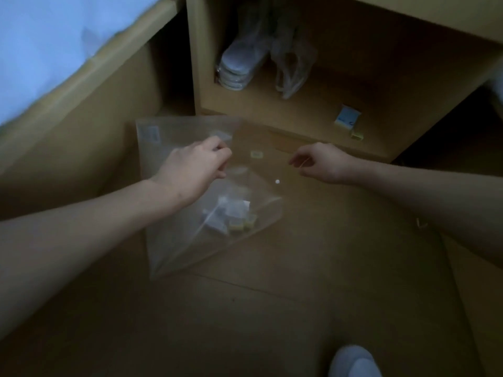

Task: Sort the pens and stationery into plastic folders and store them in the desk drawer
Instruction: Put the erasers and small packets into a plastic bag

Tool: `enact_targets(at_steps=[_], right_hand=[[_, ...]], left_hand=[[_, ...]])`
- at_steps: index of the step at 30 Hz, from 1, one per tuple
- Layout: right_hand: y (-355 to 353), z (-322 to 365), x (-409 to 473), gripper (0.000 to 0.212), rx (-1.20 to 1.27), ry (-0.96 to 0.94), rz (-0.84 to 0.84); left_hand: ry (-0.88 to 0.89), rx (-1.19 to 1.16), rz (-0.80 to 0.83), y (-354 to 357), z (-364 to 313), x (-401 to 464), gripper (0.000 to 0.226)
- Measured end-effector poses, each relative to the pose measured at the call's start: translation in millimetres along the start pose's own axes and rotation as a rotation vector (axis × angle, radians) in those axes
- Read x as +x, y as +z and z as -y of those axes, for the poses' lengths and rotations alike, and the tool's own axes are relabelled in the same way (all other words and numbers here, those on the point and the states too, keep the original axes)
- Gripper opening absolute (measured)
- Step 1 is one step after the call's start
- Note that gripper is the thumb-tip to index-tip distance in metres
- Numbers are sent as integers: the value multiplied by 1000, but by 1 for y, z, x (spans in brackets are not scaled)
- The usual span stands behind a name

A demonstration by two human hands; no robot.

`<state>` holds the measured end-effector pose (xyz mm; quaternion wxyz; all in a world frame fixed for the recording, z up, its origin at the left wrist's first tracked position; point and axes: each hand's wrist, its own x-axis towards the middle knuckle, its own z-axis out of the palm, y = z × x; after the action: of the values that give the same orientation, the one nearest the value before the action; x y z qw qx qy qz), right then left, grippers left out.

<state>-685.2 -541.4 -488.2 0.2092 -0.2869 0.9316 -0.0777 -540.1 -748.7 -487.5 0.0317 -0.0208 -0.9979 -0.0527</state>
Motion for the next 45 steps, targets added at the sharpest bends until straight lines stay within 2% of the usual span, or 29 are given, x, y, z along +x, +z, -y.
enact_targets(at_steps=[6, 9, 12, 16, 18, 24, 26, 29, 34, 40, 42, 45], right_hand=[[40, -41, 90, 40, 151, 69, -96], [66, -44, 124, 45, 177, 19, -104], [80, -36, 145, 48, 226, -49, -163], [89, -28, 161, 40, 300, -143, -245], [94, -28, 167, 46, 314, -171, -265], [103, -37, 170, 50, 413, -184, -159], [109, -38, 165, 43, 408, -187, -172], [117, -39, 157, 32, 390, -133, -223], [115, -50, 134, 46, 375, -79, -143], [113, -73, 111, 44, 397, 51, -7], [116, -75, 100, 43, 456, 111, -42], [129, -80, 87, 40, 639, 186, -191]], left_hand=[[-185, 18, -23, -1, 16, 8, 18], [-222, 11, -70, 4, 19, 14, 18], [-225, 8, -90, 11, 17, 21, 17], [-217, 1, -86, 18, 17, 27, 16], [-204, 12, -94, 18, 19, 26, 16], [-178, 46, -100, 16, 19, 18, 14], [-168, 58, -87, 18, 18, 17, 14], [-172, 61, -76, 21, 14, 18, 14], [-146, 51, -54, 23, 8, 20, 14], [-2, 67, -82, 28, 1, 29, 17], [23, 56, -69, 28, 2, 29, 25], [35, 77, -82, 28, 2, 28, 26]])
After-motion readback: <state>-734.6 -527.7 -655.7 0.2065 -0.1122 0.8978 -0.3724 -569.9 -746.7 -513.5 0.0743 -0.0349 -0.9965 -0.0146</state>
